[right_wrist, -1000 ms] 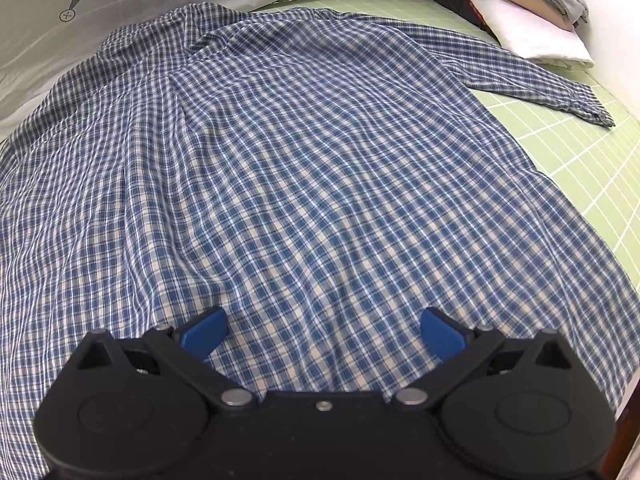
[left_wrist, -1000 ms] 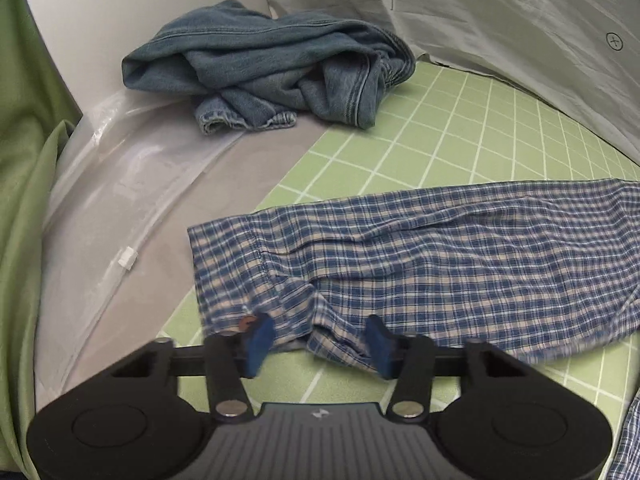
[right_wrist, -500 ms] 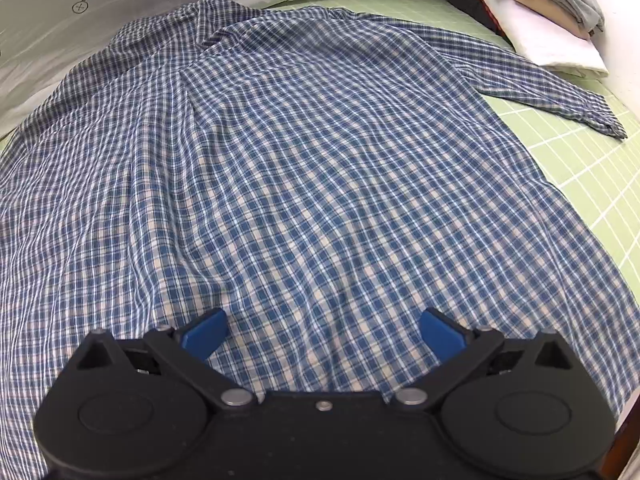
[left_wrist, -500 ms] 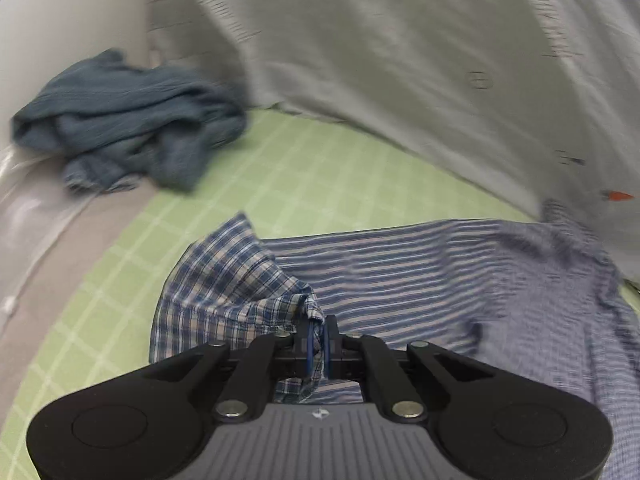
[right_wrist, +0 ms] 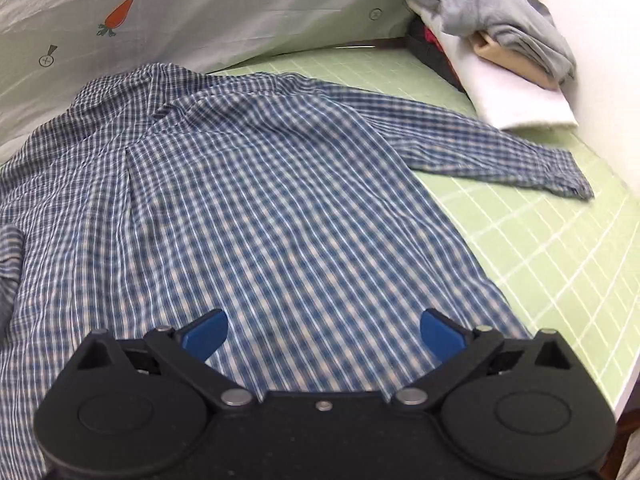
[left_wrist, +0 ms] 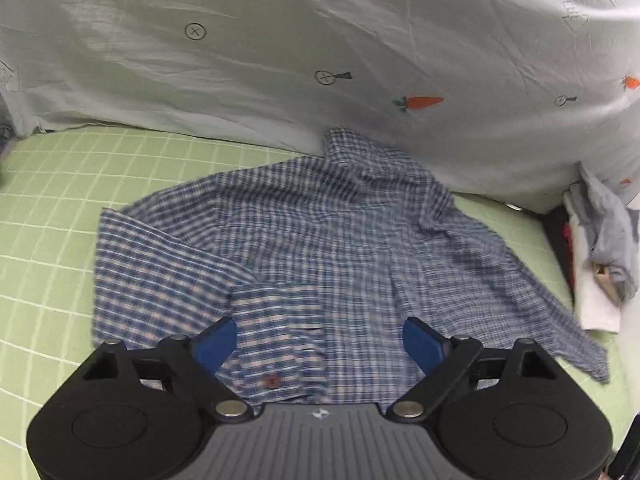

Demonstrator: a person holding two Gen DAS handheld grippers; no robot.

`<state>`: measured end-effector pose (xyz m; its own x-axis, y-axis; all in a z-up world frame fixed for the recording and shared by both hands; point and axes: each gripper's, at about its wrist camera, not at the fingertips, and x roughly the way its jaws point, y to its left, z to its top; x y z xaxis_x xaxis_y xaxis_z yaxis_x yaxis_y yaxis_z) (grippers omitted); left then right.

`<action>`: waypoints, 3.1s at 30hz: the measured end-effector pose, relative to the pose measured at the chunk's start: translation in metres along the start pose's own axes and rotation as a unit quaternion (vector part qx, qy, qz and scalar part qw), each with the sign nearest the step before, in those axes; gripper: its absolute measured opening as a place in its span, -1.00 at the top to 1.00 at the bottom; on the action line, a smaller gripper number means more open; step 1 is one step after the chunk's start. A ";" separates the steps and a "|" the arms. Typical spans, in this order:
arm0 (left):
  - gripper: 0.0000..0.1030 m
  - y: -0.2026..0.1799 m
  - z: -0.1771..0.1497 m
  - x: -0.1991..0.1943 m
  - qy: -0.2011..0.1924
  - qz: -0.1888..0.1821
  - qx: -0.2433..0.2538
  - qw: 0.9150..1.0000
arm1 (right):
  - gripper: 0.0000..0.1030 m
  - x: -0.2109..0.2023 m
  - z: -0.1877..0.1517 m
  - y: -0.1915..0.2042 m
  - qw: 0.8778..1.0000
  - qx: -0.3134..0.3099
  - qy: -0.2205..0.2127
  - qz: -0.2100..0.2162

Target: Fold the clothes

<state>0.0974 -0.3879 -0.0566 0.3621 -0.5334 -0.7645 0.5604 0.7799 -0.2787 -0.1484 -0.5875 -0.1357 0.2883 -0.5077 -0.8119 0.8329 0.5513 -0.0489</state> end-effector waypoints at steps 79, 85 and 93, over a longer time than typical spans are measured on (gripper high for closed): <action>-0.80 0.009 -0.051 -0.058 -0.003 0.259 -0.085 0.962 | 0.05 0.101 0.144 -0.056 0.986 0.045 -0.105 0.122; -0.80 0.009 -0.069 -0.075 -0.004 0.270 -0.088 0.959 | -1.00 0.081 0.101 -0.036 0.985 0.003 -0.110 0.134; -0.80 0.029 -0.096 -0.096 -0.013 0.241 -0.096 0.966 | -1.00 0.011 0.034 0.015 0.968 -0.027 -0.114 0.222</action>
<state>0.0078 -0.2828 -0.0470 0.5663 -0.0988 -0.8183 0.1743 0.9847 0.0016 -0.1167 -0.6075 -0.1253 0.7142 -0.3424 -0.6104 0.5787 0.7794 0.2400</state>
